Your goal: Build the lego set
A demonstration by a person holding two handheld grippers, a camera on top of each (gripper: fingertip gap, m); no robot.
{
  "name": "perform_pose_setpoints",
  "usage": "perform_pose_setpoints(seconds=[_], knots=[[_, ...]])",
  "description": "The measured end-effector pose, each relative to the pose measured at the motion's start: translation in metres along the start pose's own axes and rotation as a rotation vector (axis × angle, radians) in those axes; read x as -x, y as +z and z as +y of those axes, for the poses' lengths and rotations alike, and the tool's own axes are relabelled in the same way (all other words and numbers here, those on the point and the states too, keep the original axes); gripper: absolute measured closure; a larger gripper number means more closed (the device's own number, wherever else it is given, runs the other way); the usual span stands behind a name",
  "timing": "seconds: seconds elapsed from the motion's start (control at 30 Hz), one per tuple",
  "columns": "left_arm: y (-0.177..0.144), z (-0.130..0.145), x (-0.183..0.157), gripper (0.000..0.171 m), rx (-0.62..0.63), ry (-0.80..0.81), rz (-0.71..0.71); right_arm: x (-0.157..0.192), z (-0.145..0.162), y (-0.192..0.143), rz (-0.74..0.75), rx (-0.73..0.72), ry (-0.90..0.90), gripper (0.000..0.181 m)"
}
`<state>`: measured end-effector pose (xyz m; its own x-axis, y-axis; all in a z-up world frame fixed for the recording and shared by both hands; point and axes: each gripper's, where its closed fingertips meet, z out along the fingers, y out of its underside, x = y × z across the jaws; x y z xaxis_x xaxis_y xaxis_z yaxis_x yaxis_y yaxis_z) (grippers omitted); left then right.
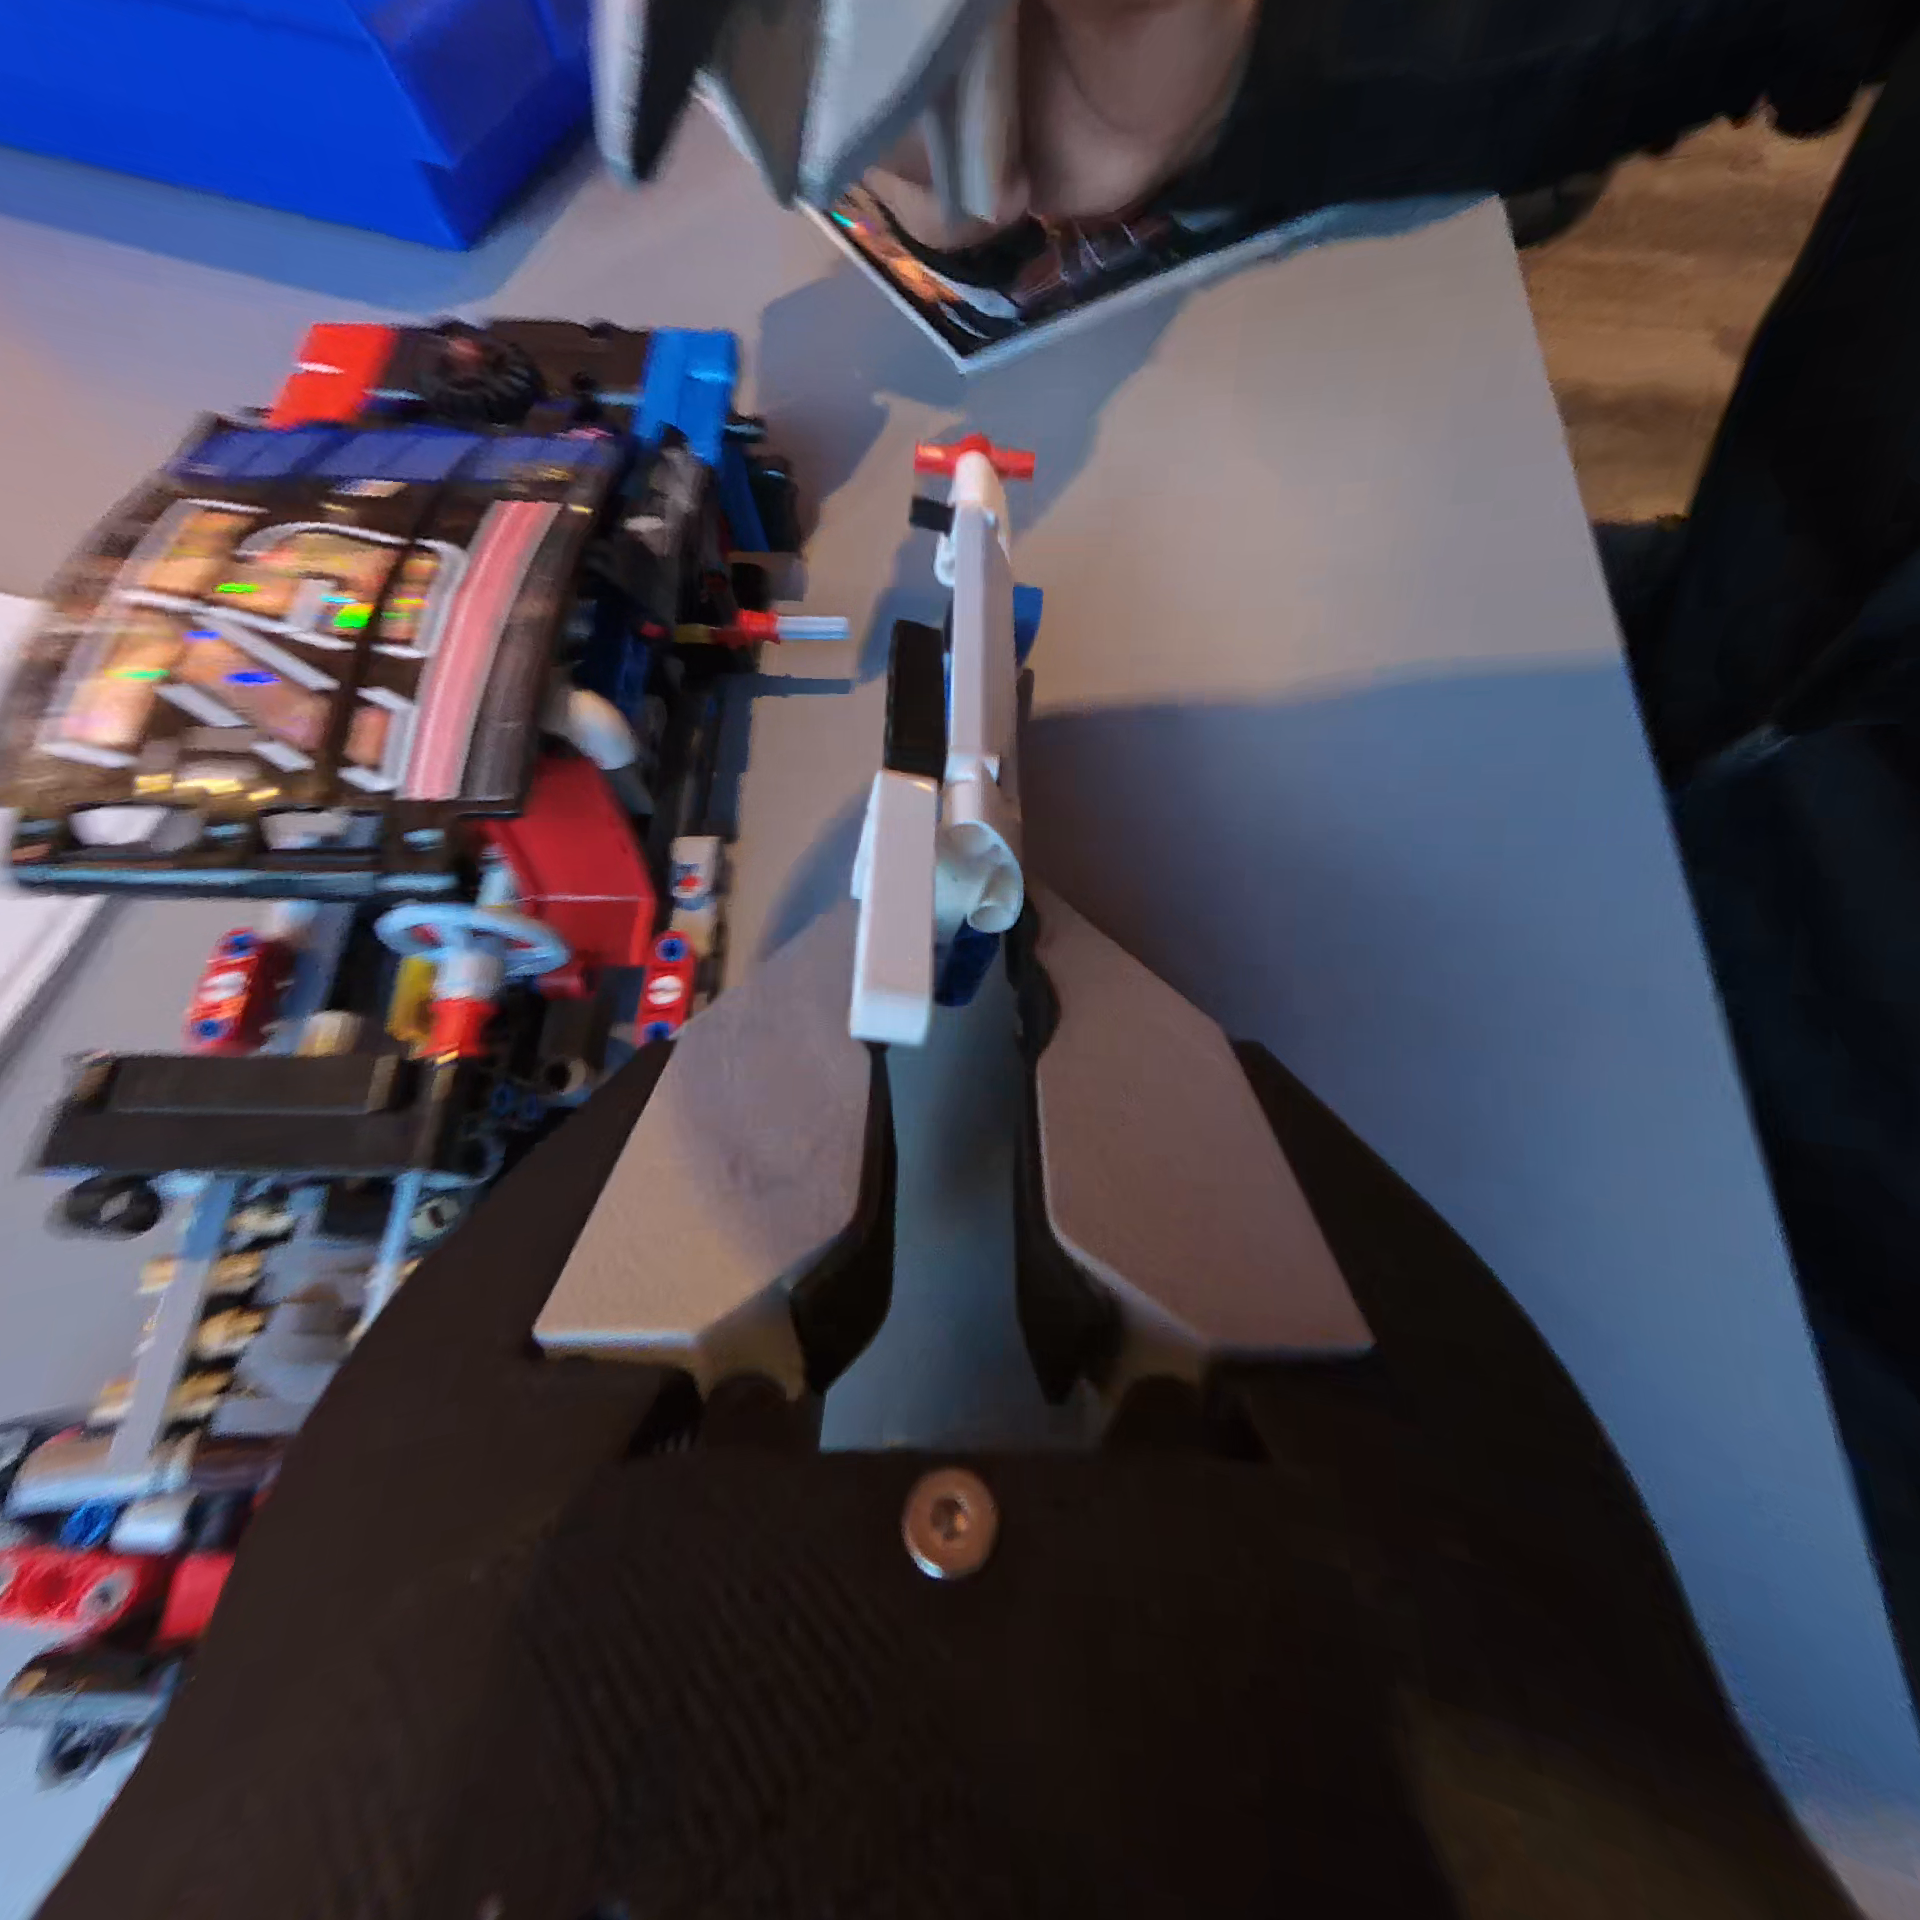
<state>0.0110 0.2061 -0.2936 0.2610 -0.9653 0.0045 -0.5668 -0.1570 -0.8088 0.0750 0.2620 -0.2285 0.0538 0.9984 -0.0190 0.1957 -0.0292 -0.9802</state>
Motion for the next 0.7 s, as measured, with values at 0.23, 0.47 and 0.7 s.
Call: perform_pose_setpoints(seconds=[0.23,0.47,0.7], knots=[[-0.002,0.009,0.006,0.158,0.042,-0.011,-0.038,0.004,0.005,0.002,0.004,0.033,-0.074,0.157],[-0.003,0.01,0.007,0.158,0.042,-0.027,-0.033,0.002,0.011,0.002,-0.011,0.041,-0.072,0.16],[-0.002,0.01,0.007,0.158,0.042,-0.025,-0.036,0.0,0.009,-0.001,-0.001,0.026,-0.072,0.16]])
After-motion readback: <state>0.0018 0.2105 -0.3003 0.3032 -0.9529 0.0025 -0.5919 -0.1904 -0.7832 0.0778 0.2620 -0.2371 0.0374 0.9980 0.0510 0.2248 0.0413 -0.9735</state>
